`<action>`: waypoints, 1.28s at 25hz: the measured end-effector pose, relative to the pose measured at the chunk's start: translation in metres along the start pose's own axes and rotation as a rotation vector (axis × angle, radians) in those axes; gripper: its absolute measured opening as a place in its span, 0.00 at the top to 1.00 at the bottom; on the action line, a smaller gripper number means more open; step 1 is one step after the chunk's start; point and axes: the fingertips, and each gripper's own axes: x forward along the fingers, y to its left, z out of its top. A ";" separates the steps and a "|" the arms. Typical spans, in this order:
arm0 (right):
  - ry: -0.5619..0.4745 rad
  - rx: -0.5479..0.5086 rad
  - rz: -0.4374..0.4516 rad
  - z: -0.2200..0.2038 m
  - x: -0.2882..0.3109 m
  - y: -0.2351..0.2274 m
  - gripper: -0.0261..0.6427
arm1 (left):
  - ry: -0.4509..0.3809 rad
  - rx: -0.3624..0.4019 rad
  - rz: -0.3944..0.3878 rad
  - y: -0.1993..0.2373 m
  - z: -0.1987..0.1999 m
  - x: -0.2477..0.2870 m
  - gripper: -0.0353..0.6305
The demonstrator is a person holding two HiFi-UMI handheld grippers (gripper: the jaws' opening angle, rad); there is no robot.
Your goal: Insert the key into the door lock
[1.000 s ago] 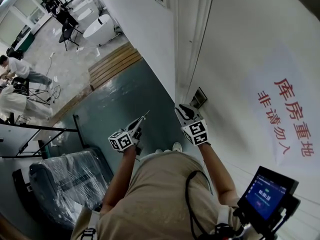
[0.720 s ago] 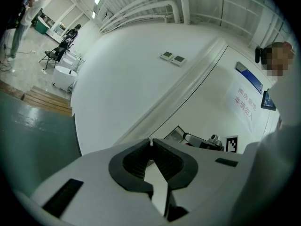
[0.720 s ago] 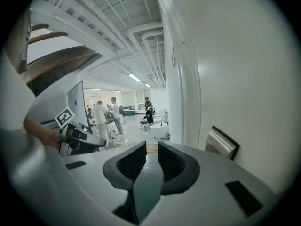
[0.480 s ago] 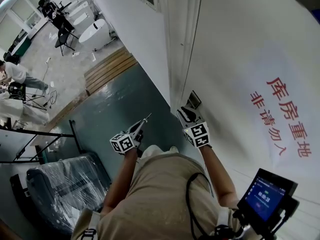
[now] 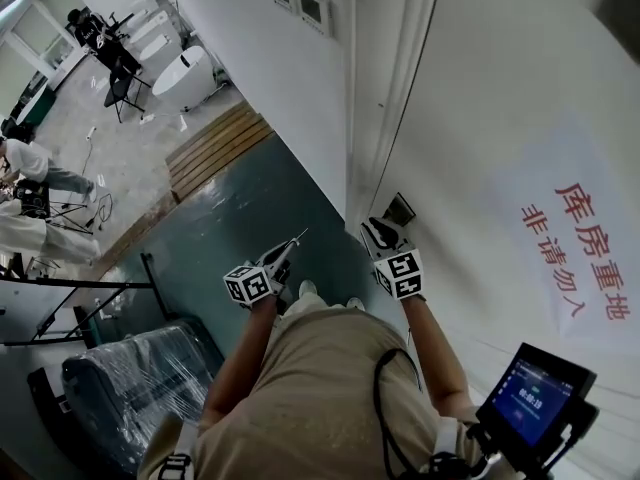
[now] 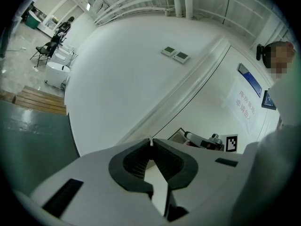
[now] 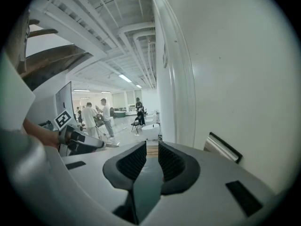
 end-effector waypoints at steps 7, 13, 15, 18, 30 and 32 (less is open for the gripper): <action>-0.010 0.027 -0.067 0.016 0.024 0.003 0.83 | 0.047 0.028 -0.039 0.023 0.037 0.004 0.90; 0.012 0.047 -0.120 0.014 0.037 0.007 0.83 | 0.090 0.006 -0.081 0.042 0.044 0.012 0.90; 0.024 0.051 -0.141 0.012 0.039 0.006 0.83 | 0.102 -0.009 -0.100 0.046 0.045 0.015 0.90; 0.039 0.055 -0.170 0.010 0.043 0.005 0.83 | 0.126 -0.015 -0.124 0.050 0.046 0.018 0.90; 0.093 0.021 -0.231 -0.009 0.014 -0.019 0.83 | 0.215 -0.028 -0.164 0.043 0.031 0.059 0.90; 0.102 0.031 -0.261 -0.015 0.000 -0.035 0.83 | 0.224 -0.042 -0.175 0.034 0.023 0.070 0.90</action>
